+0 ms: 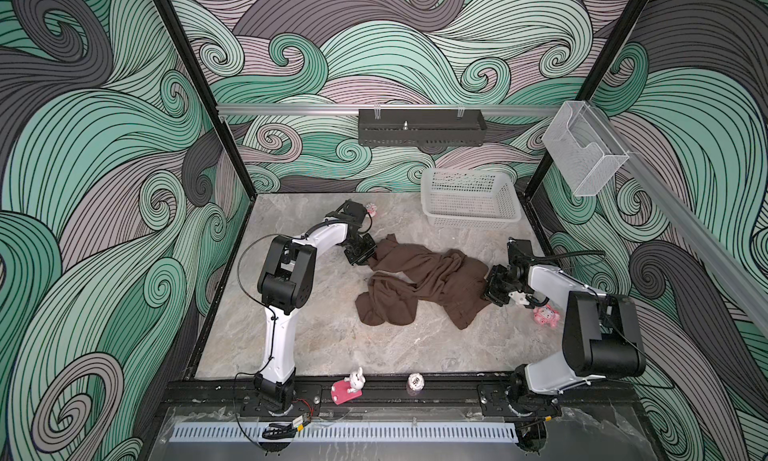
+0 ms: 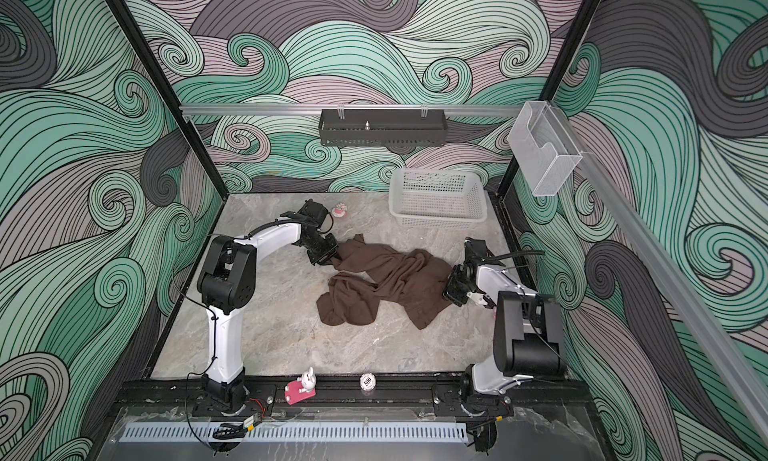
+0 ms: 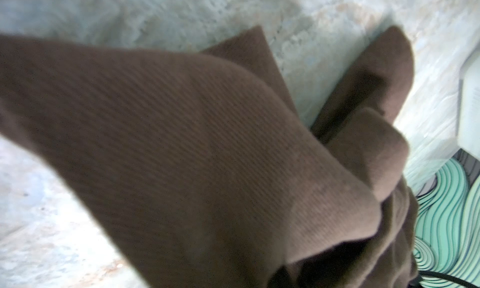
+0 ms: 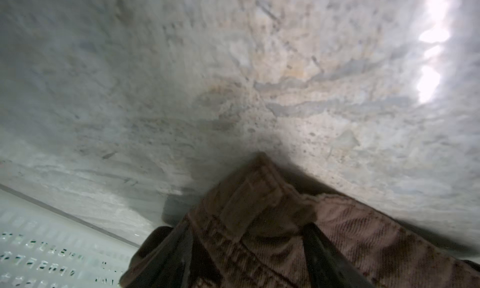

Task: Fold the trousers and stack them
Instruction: 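Grasp the trousers' waistband with the right gripper while the left grasps a leg, then lift and stretch the trousers apart with both grippers, then lower them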

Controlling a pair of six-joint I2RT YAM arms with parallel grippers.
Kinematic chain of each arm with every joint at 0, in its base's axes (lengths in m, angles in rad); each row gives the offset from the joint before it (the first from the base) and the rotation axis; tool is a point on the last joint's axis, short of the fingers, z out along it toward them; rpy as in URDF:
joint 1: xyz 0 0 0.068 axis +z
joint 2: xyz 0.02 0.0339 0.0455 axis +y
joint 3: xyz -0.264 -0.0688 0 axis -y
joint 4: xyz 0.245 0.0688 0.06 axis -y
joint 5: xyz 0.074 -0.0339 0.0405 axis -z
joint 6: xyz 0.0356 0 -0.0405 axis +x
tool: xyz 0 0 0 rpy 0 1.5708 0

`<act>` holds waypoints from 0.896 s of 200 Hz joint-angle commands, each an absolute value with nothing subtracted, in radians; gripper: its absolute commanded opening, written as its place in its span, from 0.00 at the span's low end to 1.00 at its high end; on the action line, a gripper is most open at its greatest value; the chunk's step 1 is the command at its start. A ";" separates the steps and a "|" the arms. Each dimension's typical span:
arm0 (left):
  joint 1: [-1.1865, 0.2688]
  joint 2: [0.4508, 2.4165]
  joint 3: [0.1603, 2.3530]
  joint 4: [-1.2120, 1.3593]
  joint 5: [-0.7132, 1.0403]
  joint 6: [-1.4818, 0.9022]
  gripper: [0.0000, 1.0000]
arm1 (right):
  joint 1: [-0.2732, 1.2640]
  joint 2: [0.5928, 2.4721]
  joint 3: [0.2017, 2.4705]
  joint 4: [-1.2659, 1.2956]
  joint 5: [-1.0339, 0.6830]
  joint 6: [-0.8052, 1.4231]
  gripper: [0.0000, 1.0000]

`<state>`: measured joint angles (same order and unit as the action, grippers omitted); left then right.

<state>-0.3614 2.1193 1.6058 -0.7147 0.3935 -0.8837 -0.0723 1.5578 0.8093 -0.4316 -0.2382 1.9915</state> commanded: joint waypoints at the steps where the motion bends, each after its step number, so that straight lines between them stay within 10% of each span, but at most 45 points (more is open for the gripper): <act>1: -0.335 2.131 1.637 -0.707 0.416 -0.891 0.10 | -0.081 1.598 0.810 -0.408 -0.250 2.044 0.54; 46: -0.229 2.037 1.647 -0.703 0.449 -0.893 0.00 | -0.089 1.572 0.829 -0.377 -0.294 2.005 0.00; 179: 0.247 1.681 1.850 -0.864 0.348 -1.006 0.00 | -0.112 1.534 1.606 -0.581 -0.311 1.393 0.00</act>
